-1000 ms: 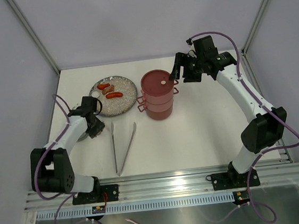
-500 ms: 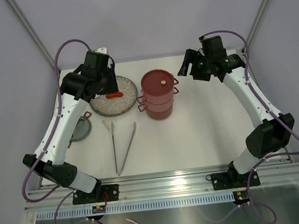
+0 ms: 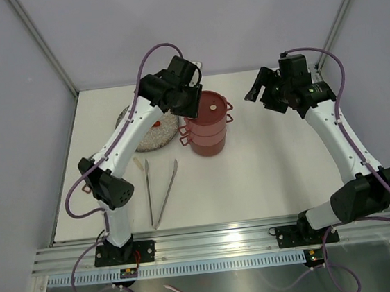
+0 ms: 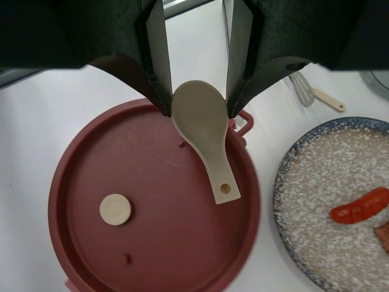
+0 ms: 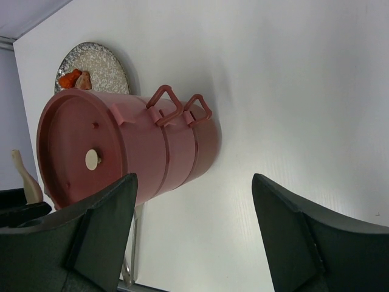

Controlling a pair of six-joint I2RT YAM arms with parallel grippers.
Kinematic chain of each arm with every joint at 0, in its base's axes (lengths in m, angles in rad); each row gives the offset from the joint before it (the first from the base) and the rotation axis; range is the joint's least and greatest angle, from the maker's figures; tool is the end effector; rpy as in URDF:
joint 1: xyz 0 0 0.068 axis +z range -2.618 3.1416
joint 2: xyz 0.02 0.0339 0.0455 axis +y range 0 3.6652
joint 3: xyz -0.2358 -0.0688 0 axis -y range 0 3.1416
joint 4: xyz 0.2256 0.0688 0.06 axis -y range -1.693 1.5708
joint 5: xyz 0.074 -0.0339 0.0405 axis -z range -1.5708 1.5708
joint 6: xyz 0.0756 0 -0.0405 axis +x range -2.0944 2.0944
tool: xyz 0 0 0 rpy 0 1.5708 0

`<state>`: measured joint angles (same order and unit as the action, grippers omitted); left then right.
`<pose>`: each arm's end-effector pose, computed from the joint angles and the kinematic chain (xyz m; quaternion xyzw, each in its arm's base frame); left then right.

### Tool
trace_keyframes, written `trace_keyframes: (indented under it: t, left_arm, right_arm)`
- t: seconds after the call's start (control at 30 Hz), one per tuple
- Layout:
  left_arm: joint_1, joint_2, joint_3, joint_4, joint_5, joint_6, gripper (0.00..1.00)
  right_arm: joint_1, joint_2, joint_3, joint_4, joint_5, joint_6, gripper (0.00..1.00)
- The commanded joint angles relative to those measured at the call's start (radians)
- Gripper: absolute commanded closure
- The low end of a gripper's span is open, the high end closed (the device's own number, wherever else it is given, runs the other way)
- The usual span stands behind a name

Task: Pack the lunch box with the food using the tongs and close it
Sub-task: Place the utensils in the packing box.

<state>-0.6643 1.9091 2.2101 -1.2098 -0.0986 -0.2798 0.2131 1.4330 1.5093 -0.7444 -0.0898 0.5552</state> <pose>0.3098 -0.2331 0.3424 0.1648 0.9302 -0.1061 0.3103 0.3164 0.0754 0.3316 0.1337 0.8892 0.2007 0.3888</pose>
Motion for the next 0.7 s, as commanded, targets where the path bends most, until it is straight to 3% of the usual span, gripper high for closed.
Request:
trace_keyframes:
  t: [0.0, 0.47, 0.67]
  left_arm:
    - [-0.008, 0.010, 0.062, 0.047, 0.060, 0.015, 0.92]
    - [-0.017, 0.050, 0.060, 0.116, 0.129, -0.010, 0.92]
    - [-0.017, 0.079, 0.079, 0.119, 0.134, -0.021, 0.86]
  right_arm:
    - [-0.006, -0.037, -0.012, 0.028, 0.021, 0.018, 0.17]
    - [-0.004, -0.026, -0.031, 0.037, -0.013, 0.022, 0.17]
    - [-0.004, -0.023, -0.034, 0.039, -0.025, 0.022, 0.17]
